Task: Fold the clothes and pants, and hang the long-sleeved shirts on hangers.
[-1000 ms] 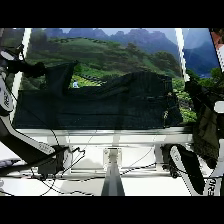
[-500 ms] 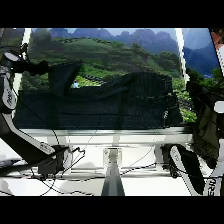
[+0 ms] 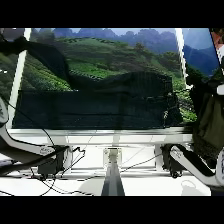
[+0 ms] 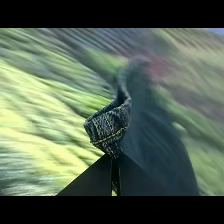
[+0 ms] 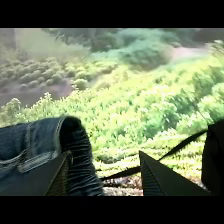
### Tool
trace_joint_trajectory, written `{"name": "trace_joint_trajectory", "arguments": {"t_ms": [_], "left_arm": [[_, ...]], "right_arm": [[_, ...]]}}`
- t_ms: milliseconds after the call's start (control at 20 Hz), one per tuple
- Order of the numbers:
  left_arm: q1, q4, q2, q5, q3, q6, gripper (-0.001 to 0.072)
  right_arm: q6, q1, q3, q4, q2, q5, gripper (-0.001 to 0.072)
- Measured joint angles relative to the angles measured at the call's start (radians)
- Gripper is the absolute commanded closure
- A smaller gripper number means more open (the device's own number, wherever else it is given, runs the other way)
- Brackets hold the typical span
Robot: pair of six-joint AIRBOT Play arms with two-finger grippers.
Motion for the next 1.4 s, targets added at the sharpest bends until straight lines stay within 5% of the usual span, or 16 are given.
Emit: {"name": "trace_joint_trajectory", "arguments": {"t_ms": [200, 400, 550, 1000, 1400], "left_arm": [[0.027, 0.294, 0.094, -0.116, -0.005, -0.127, 0.0687], [0.069, 0.414, 0.114, -0.211, -0.103, -0.176, 0.0687], [0.076, 0.449, 0.119, -0.227, -0.232, -0.200, 0.0687], [0.070, 0.452, 0.118, -0.193, -0.389, -0.251, 0.0686], [0.068, 0.447, 0.118, -0.190, -0.398, -0.251, 0.0685]], "right_arm": [[-0.039, -0.021, 0.190, -0.037, -0.210, 0.179, 0.0258], [-0.143, -0.089, 0.331, 0.022, -0.372, 0.415, 0.0255], [-0.232, -0.123, 0.367, 0.101, -0.450, 0.576, 0.0027], [-0.300, -0.027, 0.385, 0.256, -0.556, 0.592, 0.0014], [-0.320, 0.022, 0.484, 0.118, -0.564, 0.681, 0.0018]]}}
